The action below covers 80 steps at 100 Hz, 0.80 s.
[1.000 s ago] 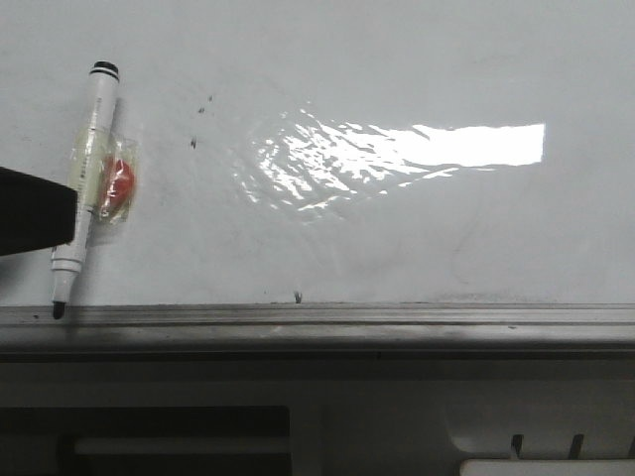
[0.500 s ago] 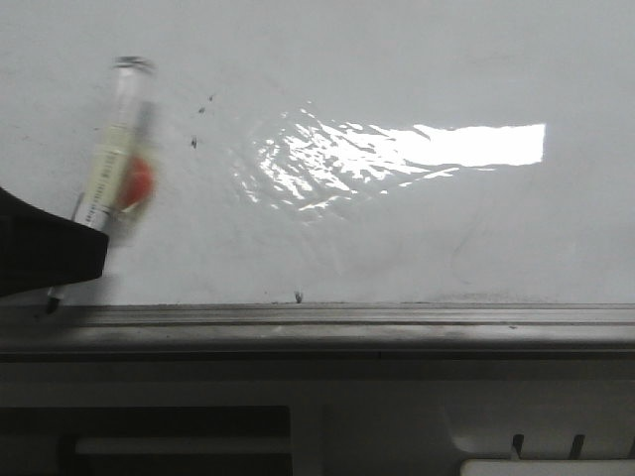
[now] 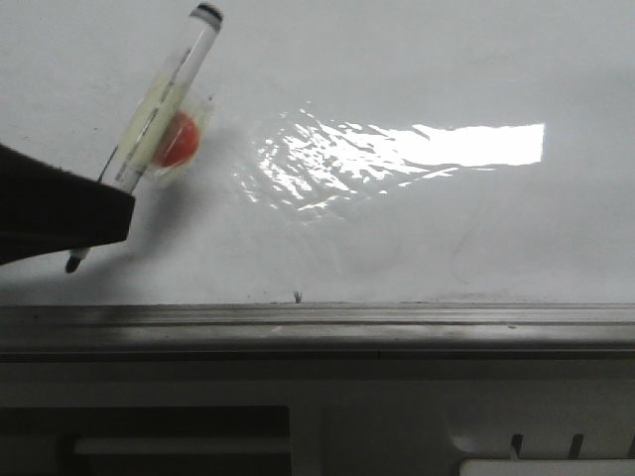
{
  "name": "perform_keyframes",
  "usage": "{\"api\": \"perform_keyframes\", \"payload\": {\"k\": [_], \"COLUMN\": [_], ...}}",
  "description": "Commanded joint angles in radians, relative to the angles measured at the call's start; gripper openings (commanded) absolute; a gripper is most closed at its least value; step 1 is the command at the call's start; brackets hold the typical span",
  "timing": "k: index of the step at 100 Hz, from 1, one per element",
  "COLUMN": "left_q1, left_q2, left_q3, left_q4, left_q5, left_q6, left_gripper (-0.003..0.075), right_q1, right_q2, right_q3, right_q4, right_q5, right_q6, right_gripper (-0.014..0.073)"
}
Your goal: Write number 9 on whiteboard
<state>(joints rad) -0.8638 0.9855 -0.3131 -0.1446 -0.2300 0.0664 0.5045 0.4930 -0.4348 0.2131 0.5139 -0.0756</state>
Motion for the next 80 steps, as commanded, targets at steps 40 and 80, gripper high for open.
{"api": "perform_keyframes", "payload": {"k": [40,80], "left_q1": [-0.143,-0.167], "left_q2": [-0.044,-0.044], "left_q3": [-0.067,-0.067], "left_q4": [0.366,0.424], "left_q5": [-0.073,-0.093], "left_q6": [-0.005,-0.005], "left_gripper": [-0.0020,-0.0020], "right_q1": [0.355,0.374], "right_q2": [0.351,0.472], "right_q3": [-0.385,-0.476], "right_q4": [0.066,0.131], "right_q5": [-0.026,-0.031], "right_q6": [-0.038,-0.038], "right_gripper": [0.0305,0.0304]}}
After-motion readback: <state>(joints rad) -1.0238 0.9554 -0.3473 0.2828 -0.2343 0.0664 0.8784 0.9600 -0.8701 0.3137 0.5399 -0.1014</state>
